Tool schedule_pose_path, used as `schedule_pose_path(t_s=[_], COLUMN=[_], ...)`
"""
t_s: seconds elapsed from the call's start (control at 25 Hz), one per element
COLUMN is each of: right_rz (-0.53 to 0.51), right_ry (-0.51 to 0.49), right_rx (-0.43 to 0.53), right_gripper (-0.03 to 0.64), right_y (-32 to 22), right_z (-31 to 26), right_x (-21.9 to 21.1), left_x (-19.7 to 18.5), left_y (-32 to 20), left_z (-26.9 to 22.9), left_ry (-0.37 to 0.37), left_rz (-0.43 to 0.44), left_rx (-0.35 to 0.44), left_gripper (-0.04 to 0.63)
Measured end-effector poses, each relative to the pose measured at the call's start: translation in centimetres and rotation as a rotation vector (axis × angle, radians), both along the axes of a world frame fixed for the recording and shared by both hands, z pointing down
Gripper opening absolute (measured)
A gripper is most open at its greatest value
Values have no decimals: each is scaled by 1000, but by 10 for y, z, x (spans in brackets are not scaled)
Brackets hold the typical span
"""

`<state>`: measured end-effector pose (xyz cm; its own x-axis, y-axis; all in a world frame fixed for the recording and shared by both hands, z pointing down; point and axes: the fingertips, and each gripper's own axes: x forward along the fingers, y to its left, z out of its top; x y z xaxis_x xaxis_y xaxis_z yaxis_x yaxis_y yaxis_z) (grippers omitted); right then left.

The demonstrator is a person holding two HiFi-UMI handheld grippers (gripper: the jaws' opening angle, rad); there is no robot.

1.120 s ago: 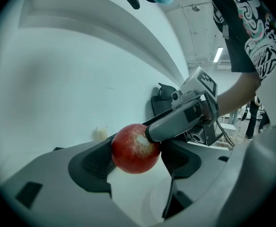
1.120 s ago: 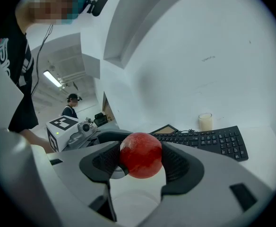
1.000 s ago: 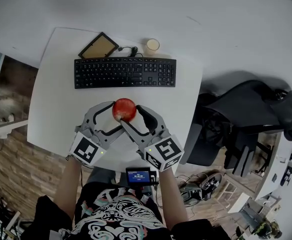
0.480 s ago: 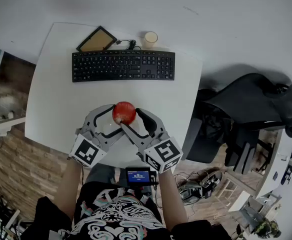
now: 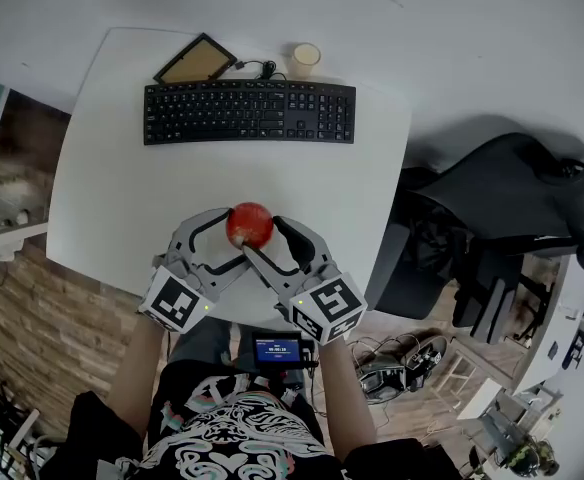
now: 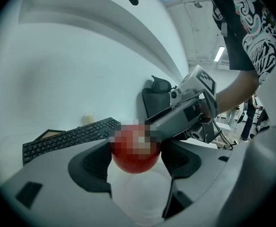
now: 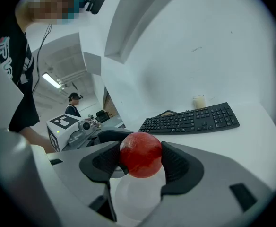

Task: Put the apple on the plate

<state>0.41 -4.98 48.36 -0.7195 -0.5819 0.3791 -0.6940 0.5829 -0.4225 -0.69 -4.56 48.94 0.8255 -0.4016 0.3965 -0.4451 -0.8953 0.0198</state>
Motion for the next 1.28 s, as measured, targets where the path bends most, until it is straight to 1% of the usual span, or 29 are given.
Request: schedule_pose_path(t_s=[0.28,0.52,0.76,1.04,1.28], right_rz=[2,-10,-15,-24,-32], right_ry=[9,26,37,45,41], right_rx=[-20,-21,-48,-52,-38], right_gripper=[278,278,278,278,278], right_y=[13,19,25,30,30], right_z=[15,25,40,48,47], right_x=[3,1,3,0,-2], left_x=[3,0,2,0,-2], left_y=[14,20,30,34,35], left_z=[17,27,48,66,68], left_ry=[-19,-41,-49,-95,-89], left_rz=[6,14,17,35,23], left_rx=[-29,-30,-70,-77,-75], left_gripper=[321,321,321,321,321])
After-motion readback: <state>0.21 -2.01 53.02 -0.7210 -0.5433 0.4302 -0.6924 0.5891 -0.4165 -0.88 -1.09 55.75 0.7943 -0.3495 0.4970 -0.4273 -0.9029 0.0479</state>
